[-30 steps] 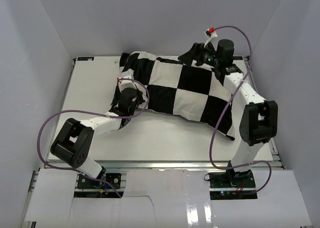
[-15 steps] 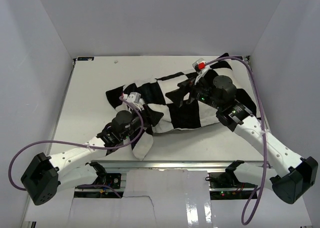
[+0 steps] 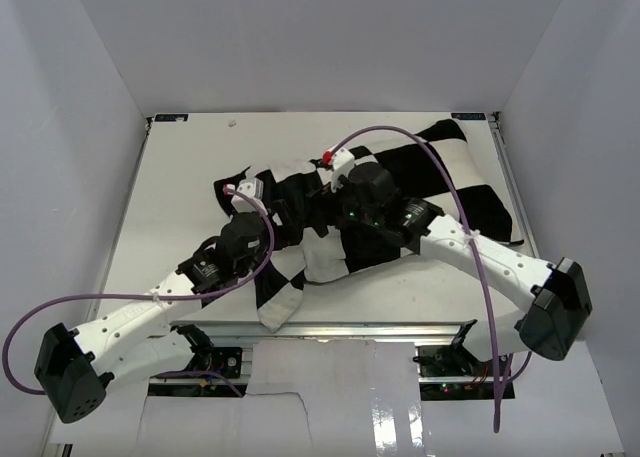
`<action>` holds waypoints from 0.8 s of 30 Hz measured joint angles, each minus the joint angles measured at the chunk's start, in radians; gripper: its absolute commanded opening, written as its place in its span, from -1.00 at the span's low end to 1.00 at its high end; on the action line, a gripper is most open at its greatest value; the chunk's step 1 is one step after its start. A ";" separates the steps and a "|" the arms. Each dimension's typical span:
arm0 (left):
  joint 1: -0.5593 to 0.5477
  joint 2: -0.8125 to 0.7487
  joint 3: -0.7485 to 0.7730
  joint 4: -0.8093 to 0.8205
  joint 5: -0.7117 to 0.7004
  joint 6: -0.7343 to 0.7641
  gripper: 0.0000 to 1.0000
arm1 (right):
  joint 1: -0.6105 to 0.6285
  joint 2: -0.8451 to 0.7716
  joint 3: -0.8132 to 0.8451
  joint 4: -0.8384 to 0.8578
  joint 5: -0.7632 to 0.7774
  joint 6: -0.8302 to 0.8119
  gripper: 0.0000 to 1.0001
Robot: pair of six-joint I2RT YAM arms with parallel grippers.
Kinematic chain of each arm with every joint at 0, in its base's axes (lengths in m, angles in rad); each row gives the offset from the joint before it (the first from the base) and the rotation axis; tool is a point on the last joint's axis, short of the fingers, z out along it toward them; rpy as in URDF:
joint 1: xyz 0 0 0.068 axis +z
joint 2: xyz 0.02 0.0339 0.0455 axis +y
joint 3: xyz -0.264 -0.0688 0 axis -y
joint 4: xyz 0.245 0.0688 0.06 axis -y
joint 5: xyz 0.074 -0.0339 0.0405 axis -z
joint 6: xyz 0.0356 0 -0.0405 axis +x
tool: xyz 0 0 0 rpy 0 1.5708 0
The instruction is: Remove the pillowcase from the pillow
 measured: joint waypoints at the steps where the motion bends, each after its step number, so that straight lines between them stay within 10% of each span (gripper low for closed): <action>1: 0.000 -0.005 -0.009 -0.016 -0.026 -0.006 0.69 | 0.022 0.028 0.022 -0.005 0.027 -0.008 0.83; 15: 0.000 -0.211 -0.148 -0.103 -0.162 -0.069 0.43 | 0.164 0.237 0.112 -0.074 0.347 -0.029 0.46; 18: 0.000 -0.161 -0.160 -0.081 -0.158 -0.077 0.18 | 0.166 0.237 0.112 -0.073 0.375 -0.042 -0.09; 20: 0.000 -0.116 -0.161 -0.072 -0.157 -0.084 -0.19 | 0.166 0.237 0.112 -0.074 0.388 -0.045 -0.84; 24: 0.001 -0.021 -0.161 -0.037 -0.158 -0.099 -1.00 | 0.166 0.229 0.110 -0.071 0.402 -0.029 -0.85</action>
